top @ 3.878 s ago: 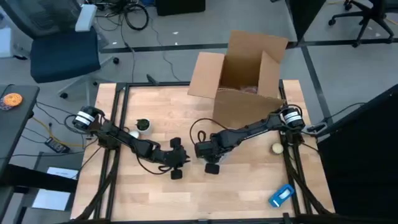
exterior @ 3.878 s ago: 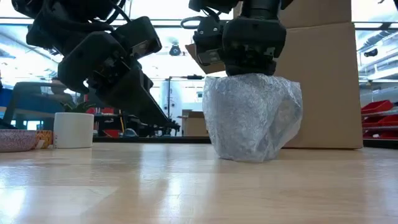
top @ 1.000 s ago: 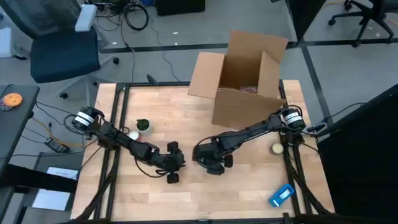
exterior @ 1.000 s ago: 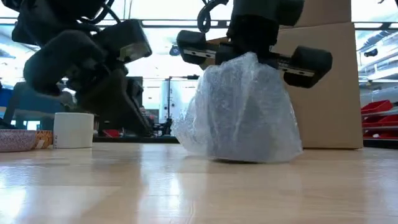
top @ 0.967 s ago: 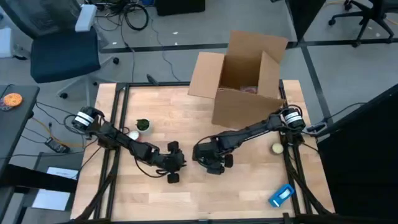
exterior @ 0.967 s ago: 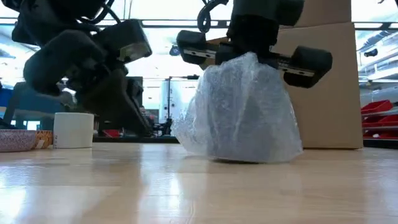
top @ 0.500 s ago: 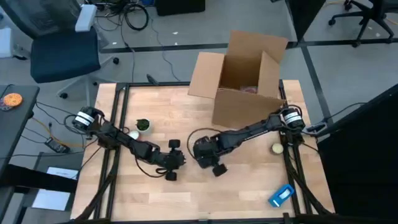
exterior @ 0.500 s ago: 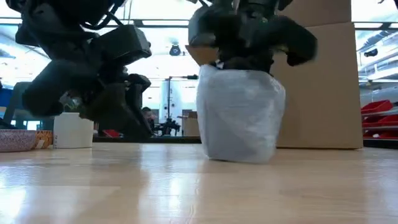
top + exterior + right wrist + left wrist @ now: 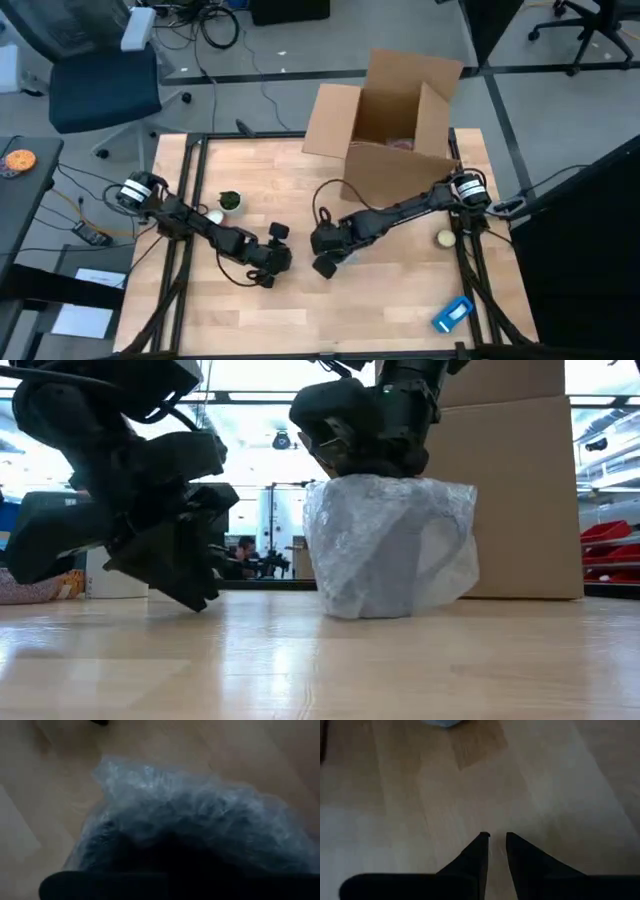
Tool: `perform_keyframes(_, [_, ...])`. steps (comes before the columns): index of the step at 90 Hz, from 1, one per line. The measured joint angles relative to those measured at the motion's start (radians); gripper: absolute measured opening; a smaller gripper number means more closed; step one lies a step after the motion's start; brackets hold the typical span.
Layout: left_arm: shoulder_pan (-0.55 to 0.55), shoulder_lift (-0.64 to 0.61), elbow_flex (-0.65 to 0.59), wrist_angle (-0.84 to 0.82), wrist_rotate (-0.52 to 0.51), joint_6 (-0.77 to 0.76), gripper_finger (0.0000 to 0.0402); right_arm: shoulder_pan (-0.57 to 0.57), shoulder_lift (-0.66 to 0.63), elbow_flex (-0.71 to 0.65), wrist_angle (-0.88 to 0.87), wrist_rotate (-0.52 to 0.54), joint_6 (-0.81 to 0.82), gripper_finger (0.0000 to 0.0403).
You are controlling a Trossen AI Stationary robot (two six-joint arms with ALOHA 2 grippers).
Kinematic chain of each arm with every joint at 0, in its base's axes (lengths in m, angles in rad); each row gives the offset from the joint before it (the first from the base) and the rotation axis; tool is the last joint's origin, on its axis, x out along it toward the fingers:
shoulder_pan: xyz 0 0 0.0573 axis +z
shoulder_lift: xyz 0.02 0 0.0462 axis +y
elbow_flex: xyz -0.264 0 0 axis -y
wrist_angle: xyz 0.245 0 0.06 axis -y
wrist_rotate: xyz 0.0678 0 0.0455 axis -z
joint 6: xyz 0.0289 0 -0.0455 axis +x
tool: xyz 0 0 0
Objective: Wrap mug
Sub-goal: Wrap the purple mug with the bubble wrap
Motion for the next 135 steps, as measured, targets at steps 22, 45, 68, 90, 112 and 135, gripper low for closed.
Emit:
perform_keyframes(22, [-0.001,0.0,0.03,-0.002,-0.007,-0.022,0.0053,0.002,0.001,0.0,0.058,-0.008,0.35,0.0])
perform_keyframes(45, [-0.014,0.0,0.031,-0.071,-0.007,-0.19,0.0053,0.001,0.002,-0.001,0.184,0.019,0.367,0.0])
perform_keyframes(68, [-0.065,0.0,0.035,-0.089,-0.029,-0.312,0.0053,-0.006,0.005,-0.001,0.212,0.168,0.623,0.0])
perform_keyframes(90, [-0.106,0.0,0.094,-0.119,-0.08,-0.304,0.0053,0.013,0.004,0.001,0.066,0.361,1.129,0.0])
perform_keyframes(112, [-0.113,-0.001,0.13,-0.117,-0.103,-0.22,0.0053,0.061,0.006,-0.001,-0.186,0.481,1.598,0.0])
perform_keyframes(135, [-0.113,-0.001,0.13,-0.105,-0.114,-0.181,0.0053,0.072,0.006,-0.002,-0.261,0.463,1.635,0.0])
